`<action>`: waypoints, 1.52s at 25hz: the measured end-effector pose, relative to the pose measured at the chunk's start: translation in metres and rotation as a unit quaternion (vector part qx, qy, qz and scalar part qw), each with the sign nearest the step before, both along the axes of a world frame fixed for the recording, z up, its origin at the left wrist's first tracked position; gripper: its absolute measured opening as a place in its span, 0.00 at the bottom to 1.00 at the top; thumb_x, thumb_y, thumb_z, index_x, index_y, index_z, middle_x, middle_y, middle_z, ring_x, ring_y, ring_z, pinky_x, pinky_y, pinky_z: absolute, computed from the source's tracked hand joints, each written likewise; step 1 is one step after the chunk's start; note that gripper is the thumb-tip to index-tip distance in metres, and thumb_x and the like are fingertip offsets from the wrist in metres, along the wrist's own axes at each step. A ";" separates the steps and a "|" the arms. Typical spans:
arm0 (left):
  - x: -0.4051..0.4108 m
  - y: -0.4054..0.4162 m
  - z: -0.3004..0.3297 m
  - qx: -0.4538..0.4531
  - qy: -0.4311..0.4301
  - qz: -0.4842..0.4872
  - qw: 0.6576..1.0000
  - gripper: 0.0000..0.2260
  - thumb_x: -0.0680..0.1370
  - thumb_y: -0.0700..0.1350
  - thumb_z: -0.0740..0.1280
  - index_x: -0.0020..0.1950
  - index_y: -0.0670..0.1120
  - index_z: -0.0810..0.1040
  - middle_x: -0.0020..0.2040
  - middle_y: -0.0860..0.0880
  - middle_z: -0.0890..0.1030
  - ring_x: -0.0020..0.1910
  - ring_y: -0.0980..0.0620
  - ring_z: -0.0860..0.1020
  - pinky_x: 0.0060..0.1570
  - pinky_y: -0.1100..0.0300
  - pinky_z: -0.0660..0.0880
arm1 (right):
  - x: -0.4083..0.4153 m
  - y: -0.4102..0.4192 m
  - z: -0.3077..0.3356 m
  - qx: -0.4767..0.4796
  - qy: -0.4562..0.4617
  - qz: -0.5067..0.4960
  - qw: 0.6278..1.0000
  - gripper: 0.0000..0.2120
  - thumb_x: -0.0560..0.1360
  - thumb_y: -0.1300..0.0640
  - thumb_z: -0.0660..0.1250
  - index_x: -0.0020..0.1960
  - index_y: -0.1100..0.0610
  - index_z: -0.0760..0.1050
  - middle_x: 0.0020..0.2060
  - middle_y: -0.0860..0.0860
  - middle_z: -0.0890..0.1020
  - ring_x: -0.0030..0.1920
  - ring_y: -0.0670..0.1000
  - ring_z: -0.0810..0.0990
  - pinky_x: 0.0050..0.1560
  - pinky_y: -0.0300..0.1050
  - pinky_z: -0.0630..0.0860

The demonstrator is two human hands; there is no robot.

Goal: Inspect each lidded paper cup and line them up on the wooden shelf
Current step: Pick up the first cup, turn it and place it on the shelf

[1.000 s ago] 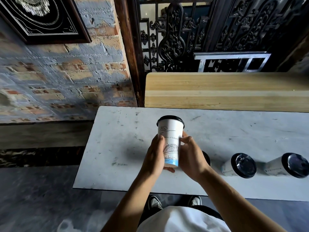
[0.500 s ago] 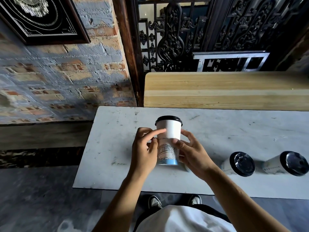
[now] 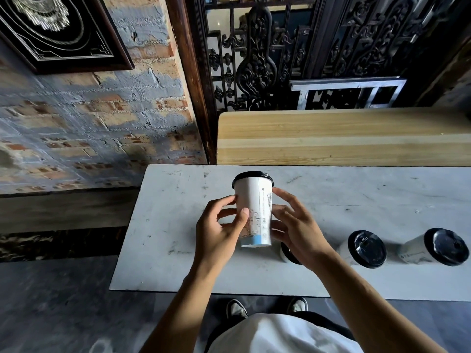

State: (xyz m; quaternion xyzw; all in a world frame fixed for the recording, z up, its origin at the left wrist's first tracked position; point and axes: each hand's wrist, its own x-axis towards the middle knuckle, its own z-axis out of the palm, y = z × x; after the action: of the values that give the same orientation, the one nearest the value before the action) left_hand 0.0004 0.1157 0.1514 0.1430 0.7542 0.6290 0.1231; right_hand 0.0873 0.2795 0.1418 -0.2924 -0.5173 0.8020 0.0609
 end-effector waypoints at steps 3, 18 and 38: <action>-0.002 -0.004 -0.001 -0.008 0.054 -0.010 0.998 0.12 0.79 0.38 0.71 0.55 0.56 0.83 0.55 0.50 0.84 0.52 0.57 0.83 0.47 0.64 0.81 | -0.001 0.003 -0.005 0.008 0.010 -0.003 1.000 0.26 0.78 0.59 0.71 0.75 0.54 0.70 0.58 0.61 0.82 0.55 0.59 0.84 0.51 0.50 0.82; 0.001 -0.003 0.000 0.022 0.026 0.005 0.999 0.06 0.76 0.40 0.70 0.48 0.49 0.85 0.49 0.47 0.84 0.46 0.57 0.83 0.47 0.52 0.84 | -0.003 0.004 -0.003 -0.024 0.023 0.010 0.999 0.17 0.80 0.65 0.63 0.68 0.60 0.77 0.46 0.54 0.86 0.46 0.51 0.83 0.50 0.47 0.77; -0.002 0.003 0.003 0.028 0.015 -0.015 0.999 0.07 0.76 0.40 0.68 0.48 0.48 0.84 0.48 0.46 0.84 0.46 0.55 0.82 0.46 0.51 0.84 | -0.003 0.014 0.004 -0.073 0.054 0.008 0.996 0.20 0.78 0.62 0.64 0.70 0.60 0.76 0.52 0.57 0.85 0.50 0.53 0.83 0.51 0.45 0.78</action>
State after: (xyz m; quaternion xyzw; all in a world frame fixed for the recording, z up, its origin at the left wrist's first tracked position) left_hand -0.0014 0.1186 0.1547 0.1672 0.7357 0.6458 0.1171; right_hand 0.0848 0.2934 0.1462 -0.2481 -0.4559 0.8526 0.0609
